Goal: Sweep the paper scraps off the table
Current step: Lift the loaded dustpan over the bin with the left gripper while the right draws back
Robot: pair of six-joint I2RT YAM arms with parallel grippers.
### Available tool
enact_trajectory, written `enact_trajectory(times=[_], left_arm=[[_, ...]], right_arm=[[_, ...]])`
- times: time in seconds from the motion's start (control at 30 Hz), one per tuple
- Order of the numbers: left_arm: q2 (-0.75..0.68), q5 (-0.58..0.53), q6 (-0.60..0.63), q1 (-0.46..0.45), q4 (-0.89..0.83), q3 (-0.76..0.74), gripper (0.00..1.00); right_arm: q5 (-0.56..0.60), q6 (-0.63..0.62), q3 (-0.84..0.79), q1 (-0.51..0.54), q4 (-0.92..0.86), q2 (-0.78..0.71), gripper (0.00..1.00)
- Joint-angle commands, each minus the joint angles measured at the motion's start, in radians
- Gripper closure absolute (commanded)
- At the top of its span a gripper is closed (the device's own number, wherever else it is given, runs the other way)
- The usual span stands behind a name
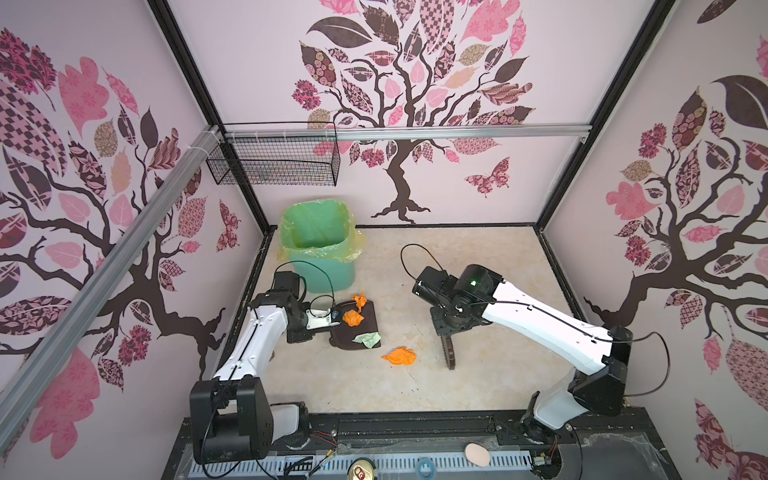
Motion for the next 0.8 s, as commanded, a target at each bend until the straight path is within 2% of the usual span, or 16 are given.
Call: enact_trajectory(times=[0.0, 0.3, 0.5, 0.77], left_arm=[[-0.057, 0.062, 0.016, 0.006, -0.099, 0.065, 1.00], [-0.154, 0.077, 0.047, 0.022, -0.271, 0.196, 1.00], [-0.075, 0.142, 0.080, 0.083, -0.480, 0.413, 1.00], [0.062, 0.184, 0.146, 0.175, -0.657, 0.692, 1.00]], right_arm=[[0.012, 0.008, 0.004, -0.001, 0.026, -0.017, 1.00], [0.011, -0.018, 0.006, -0.009, 0.035, -0.008, 1.00], [0.001, -0.035, -0.009, -0.009, 0.055, -0.004, 1.00], [-0.016, -0.056, -0.046, -0.014, 0.099, -0.005, 1.00]])
